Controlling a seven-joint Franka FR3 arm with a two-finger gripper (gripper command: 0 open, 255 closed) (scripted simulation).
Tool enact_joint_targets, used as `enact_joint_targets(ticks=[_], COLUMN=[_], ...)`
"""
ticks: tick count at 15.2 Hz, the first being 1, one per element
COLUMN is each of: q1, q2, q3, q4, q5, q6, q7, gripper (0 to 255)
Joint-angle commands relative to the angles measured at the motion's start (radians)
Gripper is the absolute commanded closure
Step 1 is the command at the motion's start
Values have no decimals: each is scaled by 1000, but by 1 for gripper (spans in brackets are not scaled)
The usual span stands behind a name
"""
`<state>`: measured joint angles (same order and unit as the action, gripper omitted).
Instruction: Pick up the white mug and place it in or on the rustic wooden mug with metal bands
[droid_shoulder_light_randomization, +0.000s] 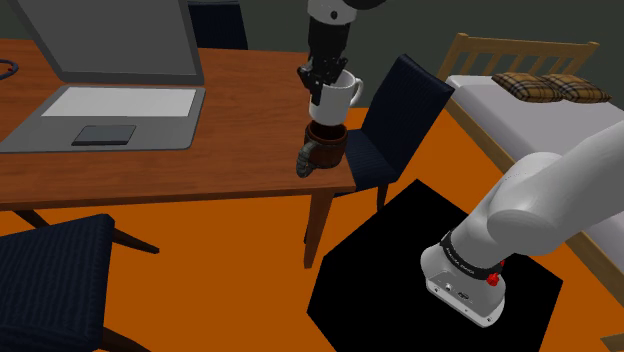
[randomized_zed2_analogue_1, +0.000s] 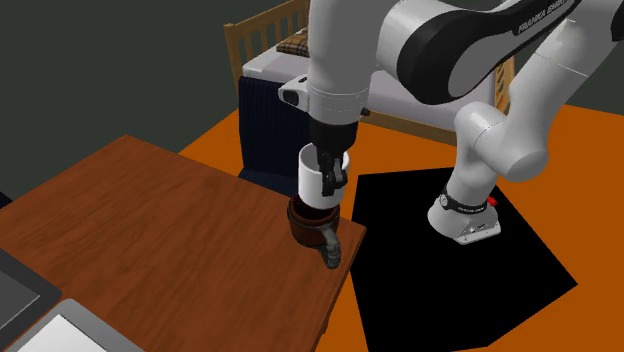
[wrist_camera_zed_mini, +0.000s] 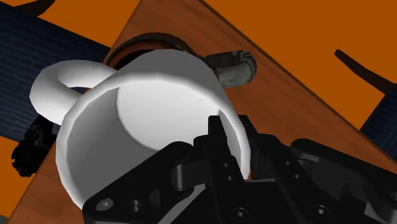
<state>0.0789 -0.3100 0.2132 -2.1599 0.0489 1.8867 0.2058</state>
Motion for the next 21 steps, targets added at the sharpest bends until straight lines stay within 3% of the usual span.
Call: enact_joint_targets(ticks=[1,11,19,20,21], q1=[0,1,1,1,1], q2=[3,30,30,29,29], q3=[0,8,8,8,8], q4=[-24,-129,-129,-130,-131], q5=[0,-2,-2,-1,-1], q6=[27,160,160,159,160], q7=[-1,4,4,4,4], gripper=[255,255,255,0,0])
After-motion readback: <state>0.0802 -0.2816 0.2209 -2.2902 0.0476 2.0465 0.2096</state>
